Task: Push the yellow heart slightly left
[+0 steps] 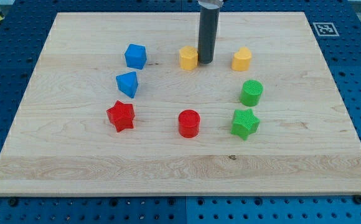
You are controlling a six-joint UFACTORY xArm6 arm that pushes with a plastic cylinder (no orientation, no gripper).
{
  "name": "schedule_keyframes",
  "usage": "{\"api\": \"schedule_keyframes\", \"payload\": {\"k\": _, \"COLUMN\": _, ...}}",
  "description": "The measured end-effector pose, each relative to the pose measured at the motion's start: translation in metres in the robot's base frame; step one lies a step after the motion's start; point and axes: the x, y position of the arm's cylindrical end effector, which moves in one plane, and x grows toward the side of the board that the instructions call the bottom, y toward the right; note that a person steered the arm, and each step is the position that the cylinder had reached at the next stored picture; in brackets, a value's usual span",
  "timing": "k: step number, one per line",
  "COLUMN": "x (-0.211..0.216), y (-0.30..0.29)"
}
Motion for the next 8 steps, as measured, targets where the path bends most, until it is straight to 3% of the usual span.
{"api": "schedule_keyframes", "payload": {"k": 3, "x": -0.01, "y": -0.011}}
{"api": "schedule_keyframes", "payload": {"k": 5, "x": -0.062, "y": 0.005}}
{"api": "schedule_keyframes", "payload": {"k": 7, "x": -0.049, "y": 0.099}}
{"api": "schedule_keyframes", "payload": {"k": 8, "x": -0.019, "y": 0.127}}
